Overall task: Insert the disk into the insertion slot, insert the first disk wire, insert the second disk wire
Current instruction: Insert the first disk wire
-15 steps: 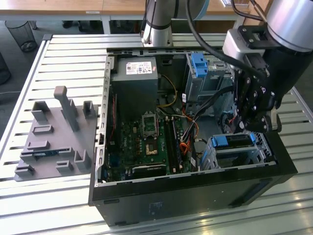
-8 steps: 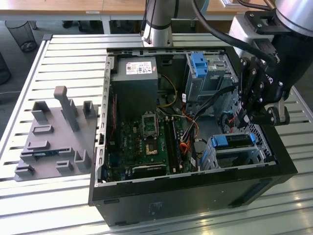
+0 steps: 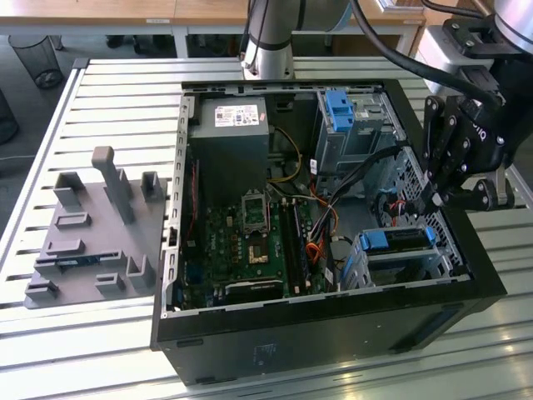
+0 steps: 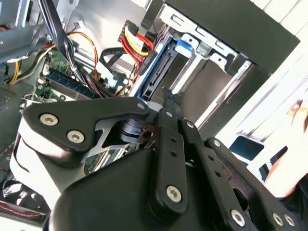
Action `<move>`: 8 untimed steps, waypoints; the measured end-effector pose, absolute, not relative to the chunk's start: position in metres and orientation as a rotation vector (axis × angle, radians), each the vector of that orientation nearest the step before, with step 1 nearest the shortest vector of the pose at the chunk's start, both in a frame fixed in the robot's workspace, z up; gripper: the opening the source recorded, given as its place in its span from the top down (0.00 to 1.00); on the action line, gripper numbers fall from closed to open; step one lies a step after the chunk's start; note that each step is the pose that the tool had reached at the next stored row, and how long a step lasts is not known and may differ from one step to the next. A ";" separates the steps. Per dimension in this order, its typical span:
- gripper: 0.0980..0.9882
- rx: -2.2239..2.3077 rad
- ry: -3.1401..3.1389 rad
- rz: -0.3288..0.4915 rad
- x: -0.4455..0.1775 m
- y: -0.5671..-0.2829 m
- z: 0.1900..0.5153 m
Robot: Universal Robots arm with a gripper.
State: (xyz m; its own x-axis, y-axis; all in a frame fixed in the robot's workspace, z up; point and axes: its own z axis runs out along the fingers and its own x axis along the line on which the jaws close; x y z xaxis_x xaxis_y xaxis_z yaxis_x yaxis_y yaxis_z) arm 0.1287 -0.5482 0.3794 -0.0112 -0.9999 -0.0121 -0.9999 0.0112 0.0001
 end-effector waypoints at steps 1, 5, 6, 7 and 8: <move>0.99 -2.197 2.233 0.014 0.129 -0.548 0.379; 0.99 -2.167 2.262 0.014 0.131 -0.548 0.378; 0.99 -2.161 2.267 0.014 0.131 -0.547 0.377; 0.98 -2.158 2.270 0.014 0.132 -0.546 0.376; 0.92 -2.156 2.273 0.013 0.132 -0.545 0.376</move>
State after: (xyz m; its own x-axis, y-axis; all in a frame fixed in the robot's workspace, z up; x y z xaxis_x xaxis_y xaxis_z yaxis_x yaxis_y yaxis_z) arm 0.1319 -0.5453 0.3756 -0.0529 -0.9985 -0.0119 -0.9986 0.0529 0.0001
